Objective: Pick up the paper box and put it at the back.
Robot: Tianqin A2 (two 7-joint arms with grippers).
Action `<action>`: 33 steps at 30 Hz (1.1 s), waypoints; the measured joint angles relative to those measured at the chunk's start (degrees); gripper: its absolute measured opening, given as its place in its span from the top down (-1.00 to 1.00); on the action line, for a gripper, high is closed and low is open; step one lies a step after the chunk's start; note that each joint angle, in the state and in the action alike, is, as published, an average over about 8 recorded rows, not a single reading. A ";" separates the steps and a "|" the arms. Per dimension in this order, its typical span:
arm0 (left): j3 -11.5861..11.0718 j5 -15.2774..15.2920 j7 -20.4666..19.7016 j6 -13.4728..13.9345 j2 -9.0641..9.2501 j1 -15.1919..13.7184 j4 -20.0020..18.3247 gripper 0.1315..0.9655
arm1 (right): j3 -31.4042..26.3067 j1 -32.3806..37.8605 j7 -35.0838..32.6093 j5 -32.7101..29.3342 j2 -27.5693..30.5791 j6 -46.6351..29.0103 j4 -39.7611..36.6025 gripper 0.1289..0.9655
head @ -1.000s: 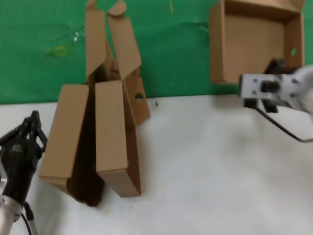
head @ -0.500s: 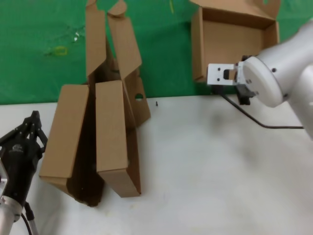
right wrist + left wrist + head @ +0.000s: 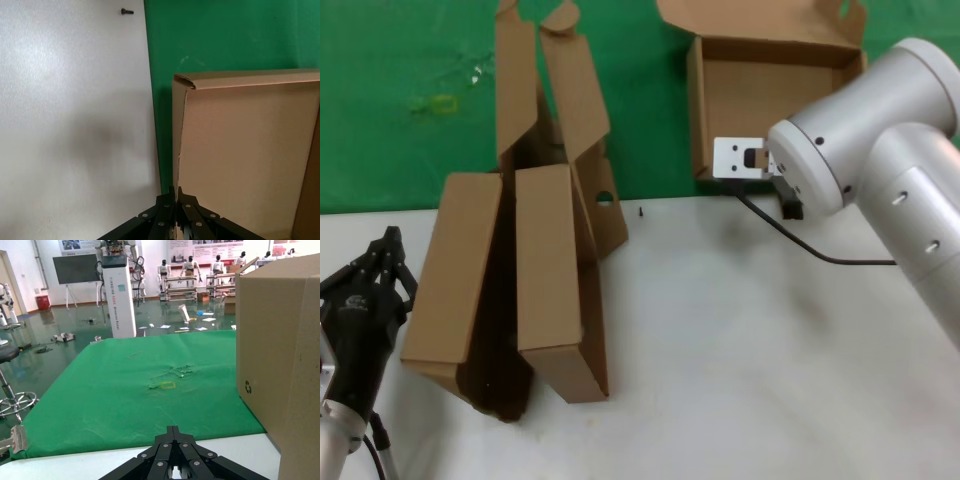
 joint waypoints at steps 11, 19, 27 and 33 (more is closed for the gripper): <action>0.00 0.00 0.00 0.00 0.00 0.00 0.00 0.97 | -0.04 0.66 1.36 -0.46 -1.47 -0.32 -0.37 0.93; 0.00 0.00 0.00 0.00 0.00 0.00 0.00 0.97 | 0.43 1.29 1.50 0.58 -0.76 -3.80 2.99 0.74; 0.00 0.00 0.00 0.00 0.00 0.00 0.00 0.97 | 4.01 0.08 1.94 5.58 1.09 -4.88 11.17 0.43; 0.00 0.00 0.00 0.00 0.00 0.00 0.00 0.97 | 9.13 -2.68 2.70 12.17 3.26 -3.58 21.29 0.13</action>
